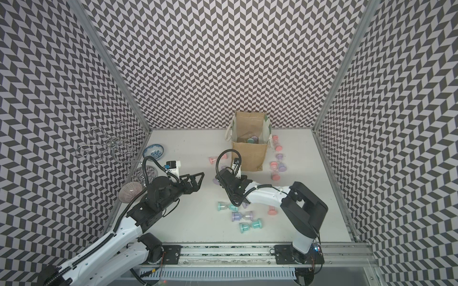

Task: Put the hourglass into the canvas bag
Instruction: Pick up the hourglass from the center of the board.

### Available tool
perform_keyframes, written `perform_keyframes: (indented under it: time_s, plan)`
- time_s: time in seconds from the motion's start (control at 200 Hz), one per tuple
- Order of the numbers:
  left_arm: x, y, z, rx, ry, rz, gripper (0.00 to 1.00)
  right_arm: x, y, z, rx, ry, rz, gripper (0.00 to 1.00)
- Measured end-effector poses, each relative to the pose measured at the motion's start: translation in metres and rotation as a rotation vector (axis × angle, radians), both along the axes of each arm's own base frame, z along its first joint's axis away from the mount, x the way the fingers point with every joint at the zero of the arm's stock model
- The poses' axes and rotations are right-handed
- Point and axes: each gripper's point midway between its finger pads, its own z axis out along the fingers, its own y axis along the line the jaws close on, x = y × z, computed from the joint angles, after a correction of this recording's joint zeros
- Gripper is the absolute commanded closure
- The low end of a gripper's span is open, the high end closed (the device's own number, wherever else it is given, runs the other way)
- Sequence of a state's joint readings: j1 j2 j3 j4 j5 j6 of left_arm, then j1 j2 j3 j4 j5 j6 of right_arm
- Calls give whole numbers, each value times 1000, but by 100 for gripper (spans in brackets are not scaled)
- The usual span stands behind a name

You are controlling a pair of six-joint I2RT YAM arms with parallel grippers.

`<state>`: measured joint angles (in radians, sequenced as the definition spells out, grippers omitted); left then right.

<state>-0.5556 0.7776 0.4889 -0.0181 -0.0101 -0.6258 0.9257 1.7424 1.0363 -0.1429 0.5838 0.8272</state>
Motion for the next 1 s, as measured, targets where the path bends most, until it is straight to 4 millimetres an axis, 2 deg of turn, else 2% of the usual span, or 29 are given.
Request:
perform_keyframes:
  time_s: [0.32,0.531,0.756,1.001]
  plan:
    - [0,-1,-3,5,8,-5,1,18,1,-18,-7,4,-68,18]
    - [2,-3,-8,14,23,-10,1,21,-5,-42,-38,39,-90,18]
    - [1,-6,-10,9,30,-27,1,22,-7,-44,-47,46,-95,20]
    - [1,-11,-9,-4,30,-50,1,15,-10,-51,-77,91,-73,19]
